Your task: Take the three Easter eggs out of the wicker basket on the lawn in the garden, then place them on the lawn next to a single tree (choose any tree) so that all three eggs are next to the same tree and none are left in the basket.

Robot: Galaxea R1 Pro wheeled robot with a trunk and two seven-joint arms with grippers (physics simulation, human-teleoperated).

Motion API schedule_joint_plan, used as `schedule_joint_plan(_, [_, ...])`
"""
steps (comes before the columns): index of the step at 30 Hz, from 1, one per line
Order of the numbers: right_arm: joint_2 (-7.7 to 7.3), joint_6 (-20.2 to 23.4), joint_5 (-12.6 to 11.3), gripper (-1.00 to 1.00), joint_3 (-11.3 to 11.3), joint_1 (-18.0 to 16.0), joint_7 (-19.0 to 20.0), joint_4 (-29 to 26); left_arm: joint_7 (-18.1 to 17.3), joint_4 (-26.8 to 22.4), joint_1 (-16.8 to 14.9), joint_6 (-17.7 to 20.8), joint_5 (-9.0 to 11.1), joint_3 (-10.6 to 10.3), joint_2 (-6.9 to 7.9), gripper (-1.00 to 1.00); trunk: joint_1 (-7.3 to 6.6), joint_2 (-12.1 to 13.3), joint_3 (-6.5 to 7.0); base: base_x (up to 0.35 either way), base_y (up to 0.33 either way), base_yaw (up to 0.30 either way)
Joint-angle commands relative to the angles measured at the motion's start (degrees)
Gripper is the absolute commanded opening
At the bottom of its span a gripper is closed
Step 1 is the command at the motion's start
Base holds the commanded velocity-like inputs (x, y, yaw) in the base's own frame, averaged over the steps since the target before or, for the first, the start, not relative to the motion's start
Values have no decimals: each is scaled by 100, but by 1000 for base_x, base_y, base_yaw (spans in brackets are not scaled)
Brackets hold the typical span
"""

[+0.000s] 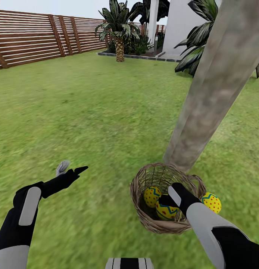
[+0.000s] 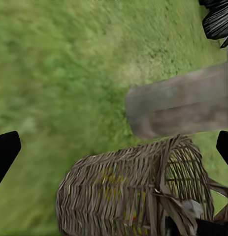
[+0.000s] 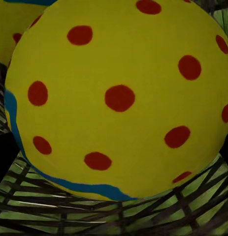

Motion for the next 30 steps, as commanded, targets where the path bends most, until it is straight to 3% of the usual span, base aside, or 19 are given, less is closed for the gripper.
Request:
schedule_joint_plan(1, [0,15,-73,-100,16,-1,-58,-9,-45,1,-4,27,-38,9,-1,100,-23,40,14,-6,0,0])
schedule_joint_plan(30, [-27,139,-84,-100,24,-1,85,-122,-36,8,-4,22,-47,9,-6,100,-660,1203,535,-27,0,0])
